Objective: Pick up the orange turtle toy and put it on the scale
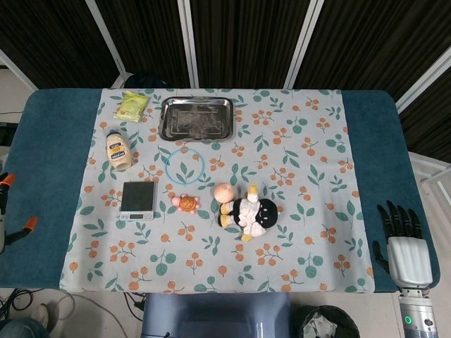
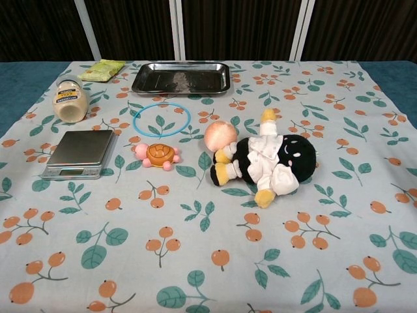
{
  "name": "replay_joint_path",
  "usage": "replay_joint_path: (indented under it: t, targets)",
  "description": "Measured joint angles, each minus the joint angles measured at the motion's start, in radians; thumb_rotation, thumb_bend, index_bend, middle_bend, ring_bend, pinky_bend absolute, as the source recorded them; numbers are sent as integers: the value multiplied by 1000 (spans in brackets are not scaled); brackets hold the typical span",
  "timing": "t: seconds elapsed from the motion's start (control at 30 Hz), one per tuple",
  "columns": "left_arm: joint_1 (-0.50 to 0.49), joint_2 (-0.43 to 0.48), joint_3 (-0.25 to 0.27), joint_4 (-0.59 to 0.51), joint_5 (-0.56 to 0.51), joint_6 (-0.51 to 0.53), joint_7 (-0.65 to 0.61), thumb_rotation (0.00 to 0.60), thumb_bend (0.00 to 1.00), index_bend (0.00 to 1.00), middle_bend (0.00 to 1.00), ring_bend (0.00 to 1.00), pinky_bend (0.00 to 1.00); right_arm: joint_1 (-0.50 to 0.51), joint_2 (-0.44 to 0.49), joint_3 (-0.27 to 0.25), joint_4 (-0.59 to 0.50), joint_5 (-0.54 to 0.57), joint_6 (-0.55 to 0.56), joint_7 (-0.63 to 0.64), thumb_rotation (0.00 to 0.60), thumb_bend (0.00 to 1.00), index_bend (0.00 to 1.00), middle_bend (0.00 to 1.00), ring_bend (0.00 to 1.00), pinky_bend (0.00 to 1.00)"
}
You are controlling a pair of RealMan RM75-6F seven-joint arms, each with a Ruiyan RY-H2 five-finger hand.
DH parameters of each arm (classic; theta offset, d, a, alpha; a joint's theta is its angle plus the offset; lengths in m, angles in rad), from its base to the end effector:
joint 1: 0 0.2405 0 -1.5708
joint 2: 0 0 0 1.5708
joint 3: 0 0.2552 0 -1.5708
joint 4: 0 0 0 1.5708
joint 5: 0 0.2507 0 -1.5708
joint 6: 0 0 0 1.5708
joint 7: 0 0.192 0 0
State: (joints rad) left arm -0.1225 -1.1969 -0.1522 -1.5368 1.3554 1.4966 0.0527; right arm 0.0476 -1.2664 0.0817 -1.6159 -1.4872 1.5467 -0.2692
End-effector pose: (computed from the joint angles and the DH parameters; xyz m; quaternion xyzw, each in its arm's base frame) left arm -0.3385 0.2682 0.1360 -0.5366 -0.3670 -0.3962 0.6484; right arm -0.3091 -0.2265 0.0900 0.5858 -0.3449 0.3625 0.6376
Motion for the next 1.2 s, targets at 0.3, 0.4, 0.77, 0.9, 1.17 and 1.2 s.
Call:
replay_joint_path:
  t: [0.3, 0.4, 0.77, 0.9, 1.17, 1.2]
  targets:
    - [-14, 43, 56, -13, 136, -15, -55, 600, 423, 84, 567, 426, 539, -6, 12, 5, -9, 6, 8, 19, 600, 527, 0, 0, 14, 0]
    - [-31, 66, 71, -19, 161, -45, -33, 600, 521, 91, 660, 508, 608, -5, 14, 4, -11, 6, 4, 21, 600, 527, 0, 0, 13, 0]
    - [-134, 131, 121, -76, 189, -275, 39, 600, 627, 161, 768, 601, 677, -6, 17, 6, -13, 11, 2, 29, 600, 526, 0, 0, 13, 0]
    - [-163, 124, 133, -79, 172, -346, 92, 600, 629, 161, 770, 601, 677, -5, 17, 6, -13, 13, 0, 30, 600, 526, 0, 0, 14, 0]
    - [-211, 64, 151, -64, 134, -445, 164, 600, 629, 161, 766, 599, 677, -5, 17, 8, -11, 18, -2, 32, 600, 526, 0, 0, 14, 0]
    - [-215, 58, 153, -60, 130, -453, 169, 600, 629, 161, 763, 598, 677, -5, 17, 8, -11, 18, -3, 32, 600, 527, 0, 0, 14, 0]
